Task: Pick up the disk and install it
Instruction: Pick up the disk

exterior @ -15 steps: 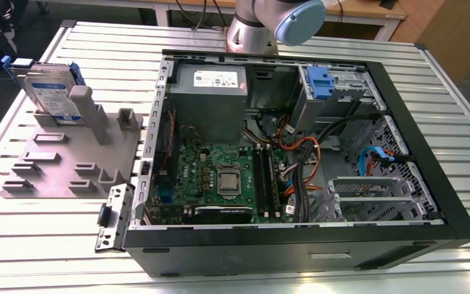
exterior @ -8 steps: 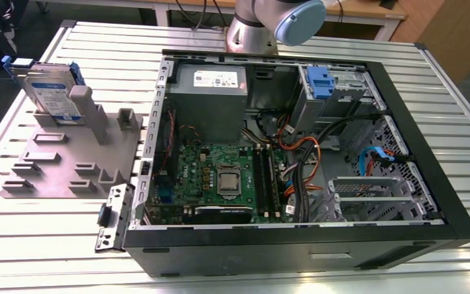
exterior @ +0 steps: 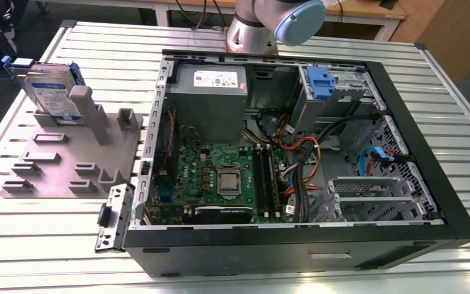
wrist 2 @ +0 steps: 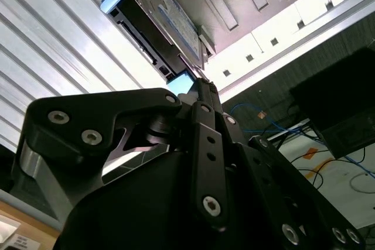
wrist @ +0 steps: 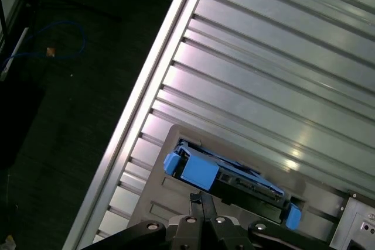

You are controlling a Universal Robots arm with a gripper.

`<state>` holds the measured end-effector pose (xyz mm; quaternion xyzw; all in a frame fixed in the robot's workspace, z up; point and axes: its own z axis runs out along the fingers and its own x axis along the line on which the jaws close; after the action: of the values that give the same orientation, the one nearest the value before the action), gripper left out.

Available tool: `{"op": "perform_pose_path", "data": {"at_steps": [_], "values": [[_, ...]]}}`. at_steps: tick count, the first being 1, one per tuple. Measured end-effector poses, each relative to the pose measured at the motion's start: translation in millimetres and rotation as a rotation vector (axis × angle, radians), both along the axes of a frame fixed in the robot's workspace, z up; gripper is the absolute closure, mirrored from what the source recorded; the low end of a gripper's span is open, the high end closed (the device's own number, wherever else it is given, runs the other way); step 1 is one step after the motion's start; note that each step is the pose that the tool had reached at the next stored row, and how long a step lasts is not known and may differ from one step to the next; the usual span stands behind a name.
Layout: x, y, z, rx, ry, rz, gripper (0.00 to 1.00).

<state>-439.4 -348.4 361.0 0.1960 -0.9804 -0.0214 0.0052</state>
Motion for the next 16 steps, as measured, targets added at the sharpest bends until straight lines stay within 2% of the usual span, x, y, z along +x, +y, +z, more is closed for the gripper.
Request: {"op": "perform_pose_path", "data": {"at_steps": [4,16], "values": [[0.0,0.0,0.0,0.0000,0.0000,0.023,0.89],[0.0,0.0,0.0,0.0000,0.0000,0.178,0.89]]}}
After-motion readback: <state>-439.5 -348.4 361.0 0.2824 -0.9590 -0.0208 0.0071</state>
